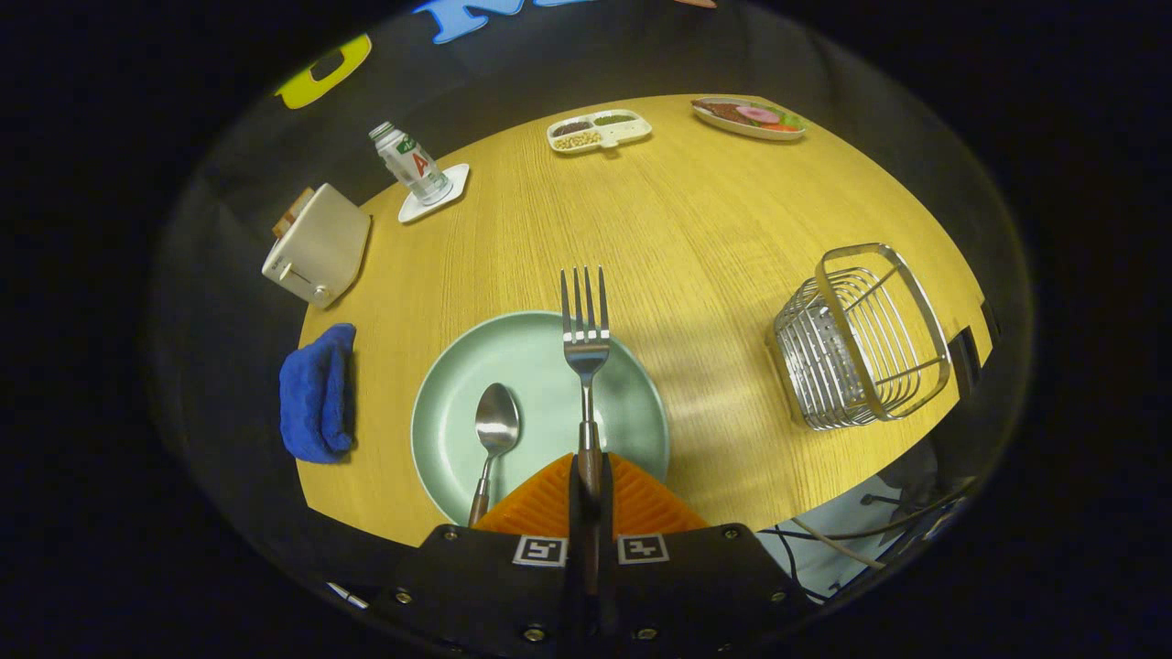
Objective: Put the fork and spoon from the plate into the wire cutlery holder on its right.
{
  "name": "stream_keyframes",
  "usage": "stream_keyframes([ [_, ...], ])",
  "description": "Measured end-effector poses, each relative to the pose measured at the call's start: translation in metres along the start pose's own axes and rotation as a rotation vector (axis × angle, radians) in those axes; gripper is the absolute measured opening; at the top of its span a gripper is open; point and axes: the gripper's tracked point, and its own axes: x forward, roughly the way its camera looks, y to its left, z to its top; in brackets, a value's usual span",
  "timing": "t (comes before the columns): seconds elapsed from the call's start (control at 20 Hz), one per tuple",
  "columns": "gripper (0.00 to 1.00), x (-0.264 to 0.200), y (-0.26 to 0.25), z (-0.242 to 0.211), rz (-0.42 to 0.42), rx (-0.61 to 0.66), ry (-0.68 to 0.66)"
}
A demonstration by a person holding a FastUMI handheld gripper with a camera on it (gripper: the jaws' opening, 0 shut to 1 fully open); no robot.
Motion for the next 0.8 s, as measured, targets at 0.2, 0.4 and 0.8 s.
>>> stream_keyframes([
  [0.2,0.06,-0.024,-0.019,0.017,-0.013,0.052,-0.093],
  [0.4,0.06,-0.050,-0.050,0.022,-0.051,0.125,-0.151],
  [0.8,0.06,-0.063,-0.095,0.005,-0.104,0.285,-0.125],
])
